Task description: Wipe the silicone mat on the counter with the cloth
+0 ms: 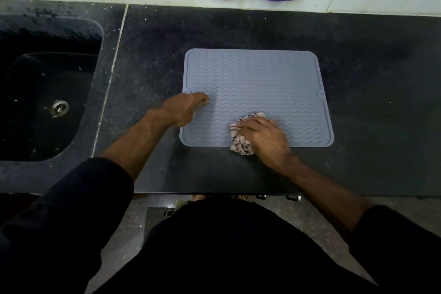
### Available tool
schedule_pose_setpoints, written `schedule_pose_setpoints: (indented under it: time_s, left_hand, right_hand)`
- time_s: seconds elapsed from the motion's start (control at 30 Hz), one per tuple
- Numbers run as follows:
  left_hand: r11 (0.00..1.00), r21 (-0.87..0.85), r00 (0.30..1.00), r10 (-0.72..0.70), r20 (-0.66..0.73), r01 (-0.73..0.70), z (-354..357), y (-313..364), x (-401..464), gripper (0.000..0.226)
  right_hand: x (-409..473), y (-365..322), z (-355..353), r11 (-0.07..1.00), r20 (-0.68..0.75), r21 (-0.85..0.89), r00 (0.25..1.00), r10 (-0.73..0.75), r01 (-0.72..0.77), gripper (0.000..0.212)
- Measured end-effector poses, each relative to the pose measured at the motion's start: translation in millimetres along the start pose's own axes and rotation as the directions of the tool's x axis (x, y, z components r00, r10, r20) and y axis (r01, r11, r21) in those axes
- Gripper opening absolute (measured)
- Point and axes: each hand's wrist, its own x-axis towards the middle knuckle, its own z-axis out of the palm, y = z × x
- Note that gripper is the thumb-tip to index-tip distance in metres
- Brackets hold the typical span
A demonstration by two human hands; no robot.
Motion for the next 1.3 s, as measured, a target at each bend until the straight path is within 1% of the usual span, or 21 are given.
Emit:
schedule_pose_setpoints:
  time_s: [0.1,0.17,0.23,0.33,0.47,0.53,0.57,0.6,0.67,0.7,0.77,0.83,1.0,1.07,1.13,1.2,1.23,1.3]
  left_hand:
    - [1.000,0.015,1.000,0.006,-0.020,-0.006,1.7,-1.2,-0.8,0.062]
    - [1.000,0.028,1.000,0.012,-0.029,-0.011,1.6,-0.9,0.3,0.061]
    - [0.999,0.039,0.999,0.008,-0.032,-0.007,1.1,-0.1,2.6,0.058]
    - [0.999,0.047,0.999,-0.006,-0.034,0.007,0.5,0.0,4.1,0.056]
    - [0.999,0.030,0.999,0.023,-0.042,-0.022,0.2,-2.2,3.1,0.057]
    - [0.999,0.027,0.999,0.033,-0.043,-0.032,-0.1,-3.1,3.6,0.057]
    - [0.999,0.030,0.998,0.041,-0.045,-0.040,-0.5,-3.3,4.6,0.057]
    - [0.998,0.033,0.998,0.050,-0.047,-0.049,-1.5,-3.4,5.8,0.056]
    - [0.997,0.046,0.996,0.065,-0.054,-0.063,-3.9,-2.8,8.7,0.053]
    - [0.996,0.054,0.996,0.069,-0.057,-0.066,-5.1,-2.5,9.7,0.051]
    - [0.995,0.068,0.996,0.072,-0.061,-0.068,-7.0,-2.0,12.0,0.048]
    - [0.995,0.069,0.996,0.072,-0.057,-0.068,-7.5,-3.0,13.1,0.047]
    - [0.996,0.041,0.996,0.075,-0.050,-0.073,-6.7,-4.6,14.0,0.047]
    - [0.997,0.049,0.996,0.068,-0.049,-0.066,-7.4,-3.5,15.6,0.048]
    - [0.997,0.048,0.998,0.060,-0.036,-0.059,-8.6,-3.0,17.4,0.050]
    - [0.998,0.035,0.998,0.055,-0.024,-0.054,-9.4,-3.7,17.7,0.053]
    - [0.998,0.042,0.998,0.055,-0.026,-0.054,-9.3,-4.6,17.3,0.054]
    - [0.995,0.072,0.997,0.065,-0.040,-0.062,-8.0,-6.2,16.1,0.053]
  right_hand:
    - [-7.5,16.7,-6.4,0.997,0.017,-0.038,0.998,0.065,-0.064,0.041]
    - [0.9,10.3,-8.7,0.996,0.005,-0.018,0.996,0.085,-0.085,0.040]
    - [10.6,-2.0,-7.6,0.998,-0.006,0.016,0.998,0.057,-0.057,0.038]
    - [10.9,-4.9,-4.5,1.000,0.022,-0.010,1.000,0.014,-0.014,0.042]
    - [-6.5,25.2,-10.3,0.990,0.049,-0.048,0.989,0.137,-0.135,0.044]
    - [-8.8,30.8,-13.0,0.983,0.032,-0.036,0.982,0.184,-0.183,0.043]
    - [-6.0,27.7,-13.8,0.983,0.004,-0.009,0.983,0.184,-0.184,0.041]
    - [-1.3,20.5,-13.4,0.986,-0.026,0.029,0.986,0.164,-0.163,0.039]
    - [11.2,-1.7,-10.3,0.992,-0.074,0.106,0.994,0.079,-0.071,0.037]
    - [17.2,-14.3,-6.9,0.993,-0.067,0.119,0.997,0.028,-0.020,0.037]
    - [24.6,-31.7,1.3,0.996,-0.013,0.072,0.999,-0.051,0.052,0.038]
    - [22.7,-28.7,3.6,0.999,0.012,0.027,0.999,-0.044,0.044,0.039]
    - [6.7,7.2,-6.7,0.996,-0.017,0.009,0.996,0.084,-0.084,0.039]
    - [13.7,-2.1,-8.7,0.997,-0.040,0.035,0.997,0.069,-0.067,0.040]
    - [25.9,-21.9,-6.1,0.999,-0.067,0.050,0.998,-0.002,0.006,0.037]
    - [34.2,-38.9,0.3,0.998,-0.021,0.024,0.998,-0.062,0.063,0.038]
    - [35.2,-41.3,2.2,0.998,0.001,0.011,0.998,-0.061,0.061,0.040]
    - [31.0,-32.6,2.2,1.000,0.002,-0.007,1.000,-0.026,0.026,0.040]
